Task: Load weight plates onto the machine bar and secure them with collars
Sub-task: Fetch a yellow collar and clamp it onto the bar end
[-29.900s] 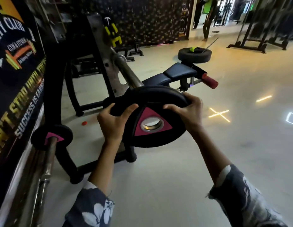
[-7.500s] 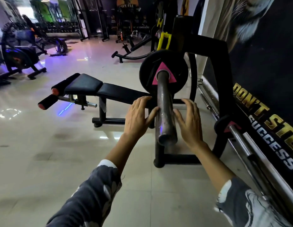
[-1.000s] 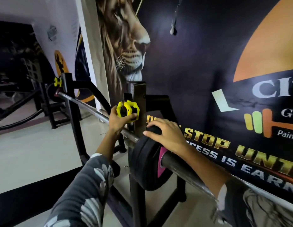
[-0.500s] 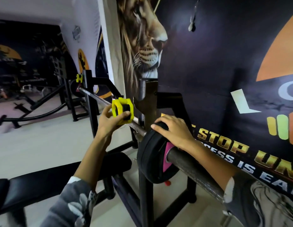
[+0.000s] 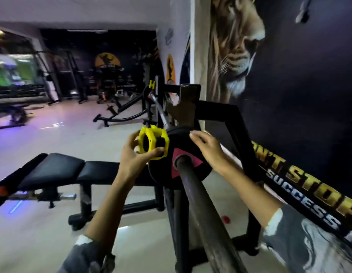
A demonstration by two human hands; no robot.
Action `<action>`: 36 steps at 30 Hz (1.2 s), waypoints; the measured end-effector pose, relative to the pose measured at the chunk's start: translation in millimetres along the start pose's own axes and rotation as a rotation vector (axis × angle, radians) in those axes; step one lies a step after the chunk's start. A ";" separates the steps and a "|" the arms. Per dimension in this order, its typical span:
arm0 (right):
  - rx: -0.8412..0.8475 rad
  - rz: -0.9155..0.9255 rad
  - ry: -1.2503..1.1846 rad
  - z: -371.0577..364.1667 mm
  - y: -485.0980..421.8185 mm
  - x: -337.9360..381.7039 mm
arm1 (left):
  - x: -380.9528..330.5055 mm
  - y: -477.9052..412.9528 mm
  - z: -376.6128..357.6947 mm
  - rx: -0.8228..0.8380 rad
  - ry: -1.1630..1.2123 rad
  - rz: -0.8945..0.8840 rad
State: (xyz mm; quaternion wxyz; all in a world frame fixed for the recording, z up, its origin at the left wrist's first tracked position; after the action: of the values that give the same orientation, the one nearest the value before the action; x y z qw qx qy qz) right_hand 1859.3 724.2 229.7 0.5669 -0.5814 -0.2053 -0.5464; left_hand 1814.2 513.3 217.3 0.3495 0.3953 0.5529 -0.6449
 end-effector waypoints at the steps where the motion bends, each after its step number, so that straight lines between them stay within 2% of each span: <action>1: 0.005 -0.035 -0.098 2.7 10.2 5.1 | -8.2 14.2 -9.7 -0.006 -0.049 -0.013; 3: 0.091 -0.141 -0.160 6.6 27.6 18.1 | -22.9 38.6 -28.6 0.002 -0.156 -0.013; 6: 0.247 -0.212 -0.169 14.6 51.0 37.4 | -42.1 70.2 -48.8 -0.006 -0.373 -0.141; 10: 0.207 -0.187 -0.135 32.8 79.5 49.2 | -60.1 98.2 -61.0 0.042 -0.515 -0.197; 11: 0.174 -0.182 -0.116 37.2 85.2 50.4 | -63.4 103.0 -61.2 0.085 -0.478 -0.174; 14: 0.129 -0.176 -0.125 49.9 99.2 55.7 | -73.3 114.4 -56.4 0.219 -0.171 -0.069; 18: 0.190 -0.168 -0.237 60.2 123.2 68.1 | -83.9 131.7 -45.6 0.323 0.031 0.116; 21: 0.195 -0.146 -0.294 66.9 146.0 79.3 | -93.8 149.8 -44.2 0.311 0.069 0.110; 26: 0.095 -0.133 -0.364 77.4 197.5 77.2 | -98.4 198.7 -43.0 0.275 0.173 0.105; 36: 0.082 -0.094 -0.414 86.7 277.2 59.7 | -81.5 284.2 -52.7 0.242 0.255 0.131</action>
State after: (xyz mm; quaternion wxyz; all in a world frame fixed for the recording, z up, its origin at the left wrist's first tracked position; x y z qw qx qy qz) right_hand 2151.1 702.4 181.8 0.5097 -0.6474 -0.3663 -0.4323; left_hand 2109.1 525.6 162.1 0.2677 0.5480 0.4845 -0.6272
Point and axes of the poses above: each hand's wrist, its own y-axis away from the middle knuckle, its own z-axis out of the back of the hand, x = y × z, the point moved 3 cm from there along -y, towards the middle knuckle
